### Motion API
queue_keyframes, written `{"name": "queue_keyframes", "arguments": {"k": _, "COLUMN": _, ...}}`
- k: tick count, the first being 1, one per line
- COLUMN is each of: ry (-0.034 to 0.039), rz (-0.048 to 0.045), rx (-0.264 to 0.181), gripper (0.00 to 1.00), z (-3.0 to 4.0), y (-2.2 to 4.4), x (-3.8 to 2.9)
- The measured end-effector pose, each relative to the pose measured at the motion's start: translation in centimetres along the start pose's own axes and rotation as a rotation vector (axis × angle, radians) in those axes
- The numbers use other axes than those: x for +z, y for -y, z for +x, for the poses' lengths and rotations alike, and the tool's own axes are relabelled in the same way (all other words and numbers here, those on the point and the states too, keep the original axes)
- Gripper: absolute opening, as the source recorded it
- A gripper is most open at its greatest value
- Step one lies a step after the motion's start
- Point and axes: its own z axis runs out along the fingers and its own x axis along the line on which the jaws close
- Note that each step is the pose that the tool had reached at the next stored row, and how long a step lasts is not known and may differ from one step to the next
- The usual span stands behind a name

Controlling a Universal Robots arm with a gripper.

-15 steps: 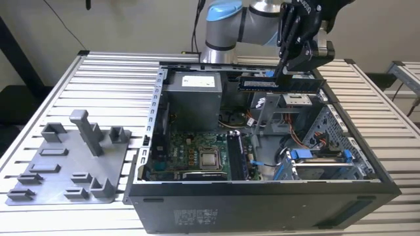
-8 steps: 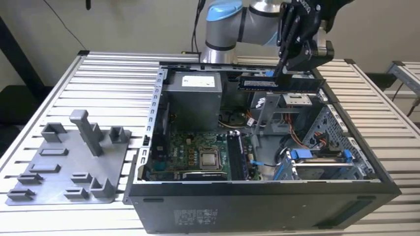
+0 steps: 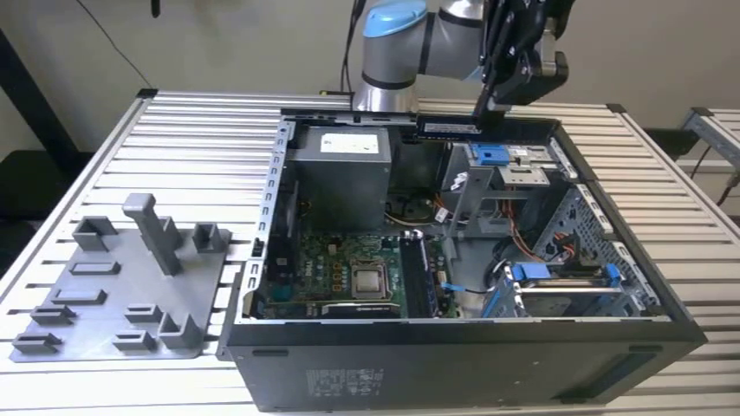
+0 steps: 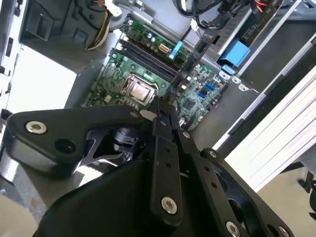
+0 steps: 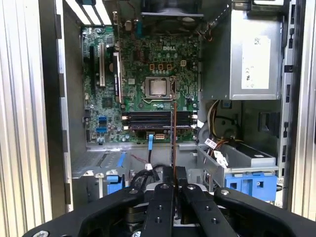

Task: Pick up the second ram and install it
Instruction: 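Pick up the second ram and move it above second insertion slot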

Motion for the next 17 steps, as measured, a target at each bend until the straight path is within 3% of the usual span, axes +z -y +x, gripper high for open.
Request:
{"name": "queue_keyframes", "arguments": {"k": 9, "ry": 0.0109, "rz": -0.0004, "rx": 0.000, "gripper": 0.13, "z": -3.09, "y": -0.11, "x": 0.27}}
{"name": "queue_keyframes", "arguments": {"k": 14, "ry": 0.0215, "rz": -0.0007, "rx": 0.000, "gripper": 0.13, "z": -4.40, "y": -0.15, "x": 0.39}}
{"name": "queue_keyframes", "arguments": {"k": 17, "ry": 0.0231, "rz": -0.0008, "rx": 0.000, "gripper": 0.13, "z": -5.06, "y": -0.17, "x": 0.44}}
